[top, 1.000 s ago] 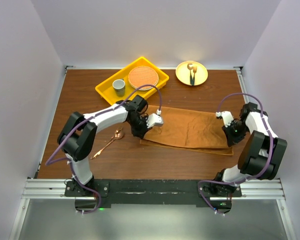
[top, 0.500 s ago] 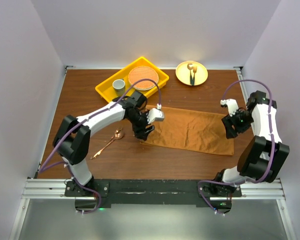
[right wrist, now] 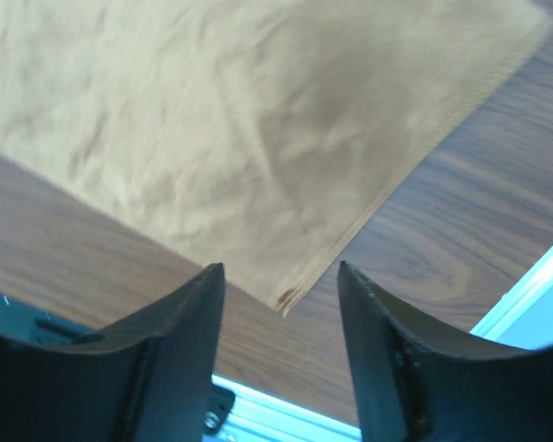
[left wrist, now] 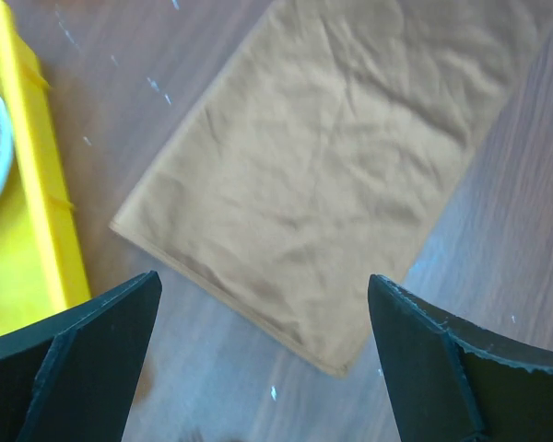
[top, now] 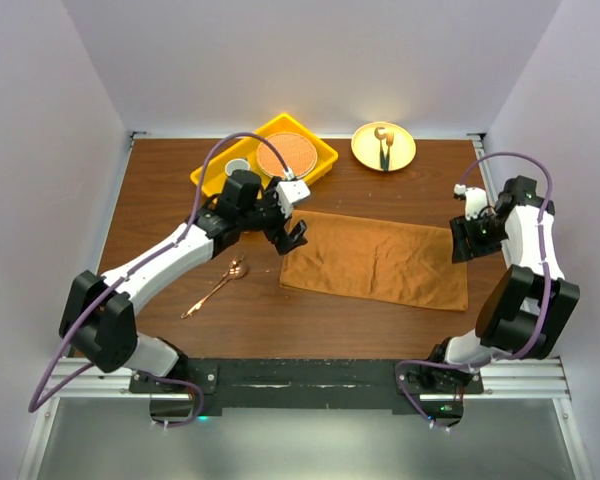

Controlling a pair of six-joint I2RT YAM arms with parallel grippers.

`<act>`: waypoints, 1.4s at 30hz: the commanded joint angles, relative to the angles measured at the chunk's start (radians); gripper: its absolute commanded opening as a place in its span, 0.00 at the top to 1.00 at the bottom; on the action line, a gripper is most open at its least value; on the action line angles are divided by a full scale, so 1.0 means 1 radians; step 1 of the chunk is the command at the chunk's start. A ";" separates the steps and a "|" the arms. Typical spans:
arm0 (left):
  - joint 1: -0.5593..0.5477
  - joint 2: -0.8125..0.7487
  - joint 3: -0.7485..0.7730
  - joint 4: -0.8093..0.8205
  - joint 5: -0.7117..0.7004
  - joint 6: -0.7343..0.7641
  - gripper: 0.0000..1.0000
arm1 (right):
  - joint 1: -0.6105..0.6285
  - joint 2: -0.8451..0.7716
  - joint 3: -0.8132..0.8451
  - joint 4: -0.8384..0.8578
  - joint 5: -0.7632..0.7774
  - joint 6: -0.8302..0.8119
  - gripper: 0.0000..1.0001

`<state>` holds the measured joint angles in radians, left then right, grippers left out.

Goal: Fold the napkin into a case and place the utensils inside
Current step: Fold and flatten the napkin at the center of the board, then smooth out the rectangle-folded napkin at the center of the board.

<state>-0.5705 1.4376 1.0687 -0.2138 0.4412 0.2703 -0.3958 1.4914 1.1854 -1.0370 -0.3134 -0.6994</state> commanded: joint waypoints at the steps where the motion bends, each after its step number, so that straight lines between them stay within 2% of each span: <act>1: 0.000 0.067 0.071 0.035 0.046 -0.023 0.00 | -0.028 0.053 0.063 0.141 -0.009 0.158 0.49; 2: 0.001 0.089 0.127 0.004 0.068 -0.016 0.00 | -0.028 0.065 0.068 0.159 -0.010 0.166 0.50; 8: 0.003 0.175 0.221 -0.033 0.132 -0.008 0.00 | -0.029 0.167 0.111 0.258 0.003 0.129 0.50; 17: 0.003 0.260 0.345 -0.113 0.117 0.024 0.00 | -0.034 0.316 0.174 0.328 0.014 0.123 0.52; 22: 0.001 0.288 0.381 -0.122 0.113 0.024 0.00 | -0.034 0.360 0.187 0.342 0.014 0.130 0.54; 26: 0.001 0.300 0.401 -0.122 0.116 0.021 0.00 | -0.035 0.389 0.212 0.344 0.004 0.136 0.61; 32: 0.003 0.313 0.409 -0.125 0.110 0.024 0.00 | -0.034 0.443 0.258 0.344 0.004 0.159 0.63; 36: 0.001 0.308 0.405 -0.128 0.096 0.033 0.00 | -0.035 0.463 0.273 0.350 0.000 0.182 0.78; 42: 0.001 0.302 0.402 -0.133 0.088 0.050 0.00 | -0.035 0.481 0.295 0.345 -0.012 0.204 0.93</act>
<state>-0.5705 1.7485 1.4345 -0.3515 0.5335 0.2905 -0.4267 1.9644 1.4269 -0.7090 -0.3054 -0.5262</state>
